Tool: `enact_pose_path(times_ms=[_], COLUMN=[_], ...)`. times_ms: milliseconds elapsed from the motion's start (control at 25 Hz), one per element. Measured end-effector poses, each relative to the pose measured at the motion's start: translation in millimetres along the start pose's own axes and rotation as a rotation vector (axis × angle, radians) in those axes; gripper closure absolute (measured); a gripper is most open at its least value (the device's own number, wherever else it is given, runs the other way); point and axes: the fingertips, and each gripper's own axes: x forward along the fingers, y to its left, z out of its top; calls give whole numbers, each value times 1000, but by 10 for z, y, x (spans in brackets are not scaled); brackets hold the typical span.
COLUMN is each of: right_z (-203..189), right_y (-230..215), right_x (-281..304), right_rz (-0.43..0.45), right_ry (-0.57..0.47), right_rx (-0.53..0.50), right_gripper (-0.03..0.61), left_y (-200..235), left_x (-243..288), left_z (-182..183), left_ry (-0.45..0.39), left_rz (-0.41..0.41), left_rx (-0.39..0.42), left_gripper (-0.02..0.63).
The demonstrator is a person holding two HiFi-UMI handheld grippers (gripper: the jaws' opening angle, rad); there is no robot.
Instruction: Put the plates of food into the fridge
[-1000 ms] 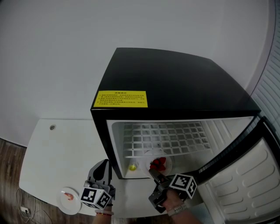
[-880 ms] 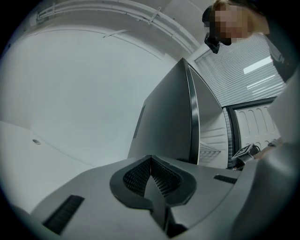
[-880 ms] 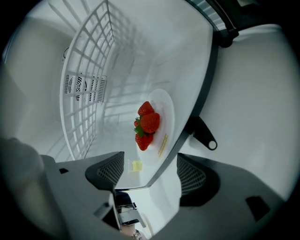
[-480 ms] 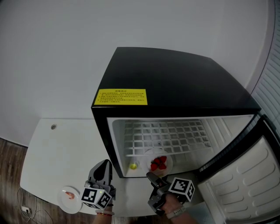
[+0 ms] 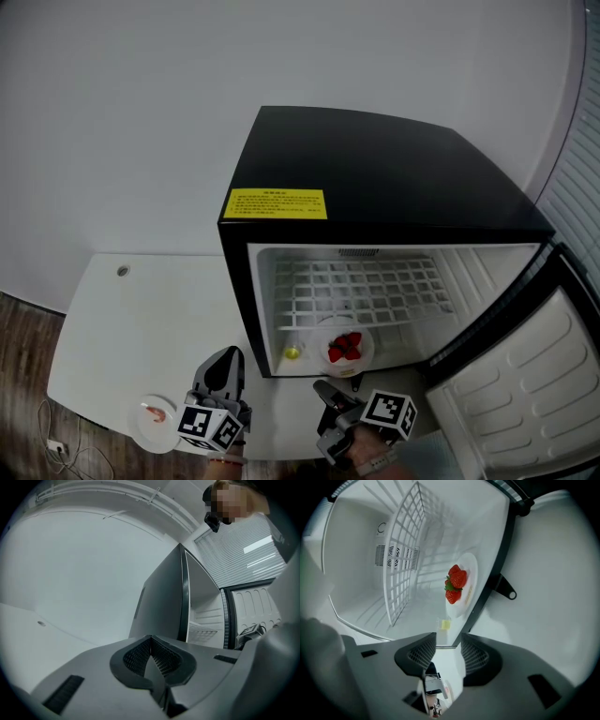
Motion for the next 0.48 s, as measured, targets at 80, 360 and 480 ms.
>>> enact_pose_path(times_ms=[80,360,480], right_z=[-27,-209,-304], right_y=[15,187,206], right_x=[-22,-27,-33], right_rz=[2,57,60], right_ry=[-3,16,26], right_rx=[-18,-103,-114], right_gripper=[487,572,572], left_y=[-8,-74,-105], left_x=[-41,-225,-331], left_z=[10,40,47], left_ry=[1,4,10], left_rz=[-2,-27,-39], left_rx=[1,5,-8], left_gripper=[607,607,607])
